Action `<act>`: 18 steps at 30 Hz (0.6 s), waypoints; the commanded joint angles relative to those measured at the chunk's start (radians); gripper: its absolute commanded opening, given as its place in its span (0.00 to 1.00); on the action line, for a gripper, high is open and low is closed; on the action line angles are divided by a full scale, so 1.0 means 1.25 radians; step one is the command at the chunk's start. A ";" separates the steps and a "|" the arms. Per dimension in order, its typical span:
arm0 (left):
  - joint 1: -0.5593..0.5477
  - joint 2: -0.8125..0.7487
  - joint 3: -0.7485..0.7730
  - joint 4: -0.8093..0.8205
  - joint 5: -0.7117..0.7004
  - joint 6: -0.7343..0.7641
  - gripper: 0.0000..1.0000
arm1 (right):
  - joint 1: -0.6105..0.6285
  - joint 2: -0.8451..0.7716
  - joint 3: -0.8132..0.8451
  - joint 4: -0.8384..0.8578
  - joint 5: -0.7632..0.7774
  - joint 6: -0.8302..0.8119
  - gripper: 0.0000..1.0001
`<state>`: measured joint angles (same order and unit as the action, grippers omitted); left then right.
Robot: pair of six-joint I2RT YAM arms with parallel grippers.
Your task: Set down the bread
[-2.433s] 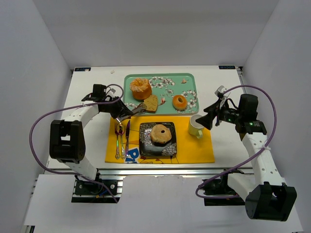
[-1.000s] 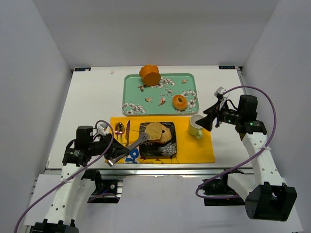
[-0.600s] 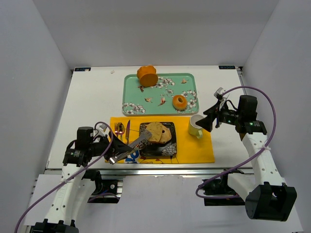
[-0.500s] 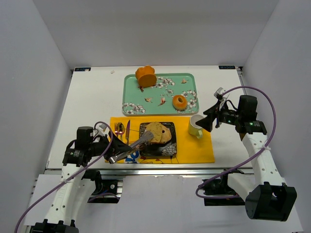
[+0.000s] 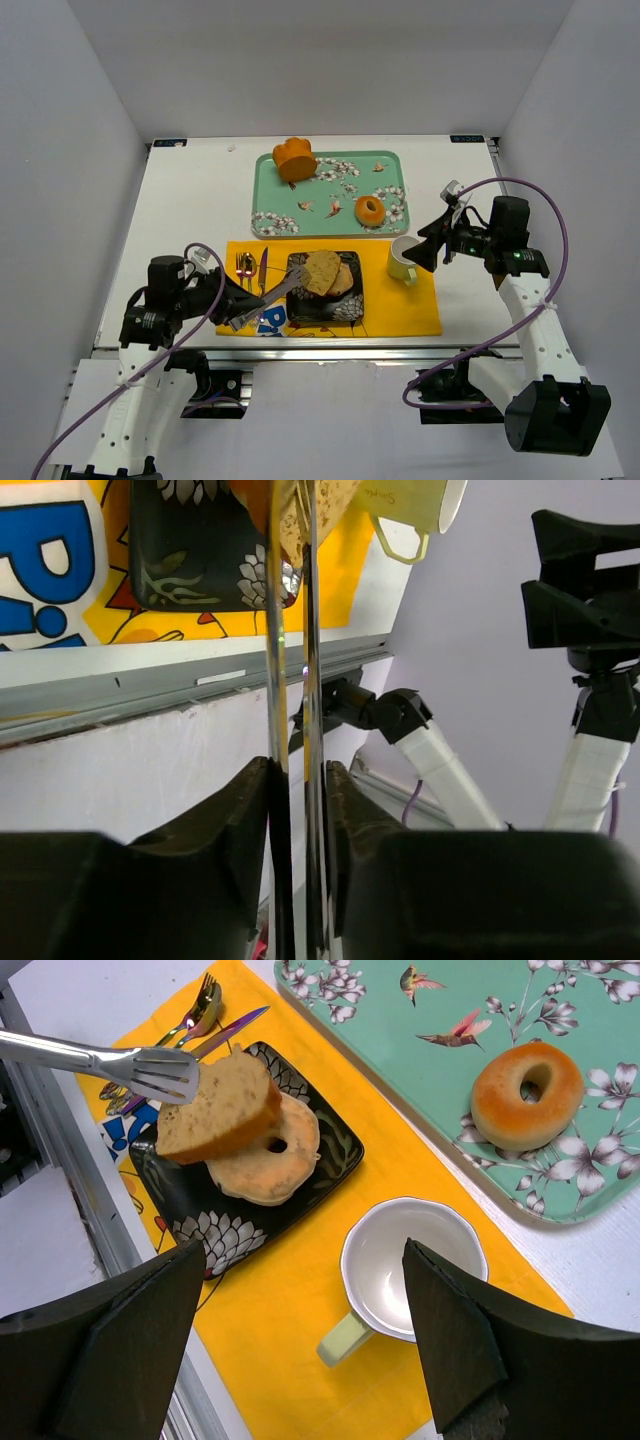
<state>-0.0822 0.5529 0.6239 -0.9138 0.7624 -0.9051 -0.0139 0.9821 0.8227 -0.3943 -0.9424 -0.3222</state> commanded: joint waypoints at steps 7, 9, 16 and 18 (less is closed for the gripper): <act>0.001 0.003 0.013 0.016 0.009 0.009 0.28 | -0.005 -0.022 0.008 0.006 -0.015 -0.010 0.85; 0.001 0.009 0.024 0.016 0.006 0.010 0.28 | -0.005 -0.025 0.007 0.006 -0.015 -0.010 0.85; 0.001 0.019 0.048 0.002 -0.017 0.014 0.28 | -0.005 -0.025 0.008 0.009 -0.017 -0.010 0.85; 0.001 0.019 0.058 -0.004 -0.035 0.012 0.27 | -0.005 -0.025 0.008 0.009 -0.017 -0.010 0.85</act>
<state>-0.0822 0.5797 0.6411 -0.9211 0.7448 -0.8993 -0.0139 0.9684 0.8227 -0.3943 -0.9428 -0.3225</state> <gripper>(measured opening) 0.329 0.850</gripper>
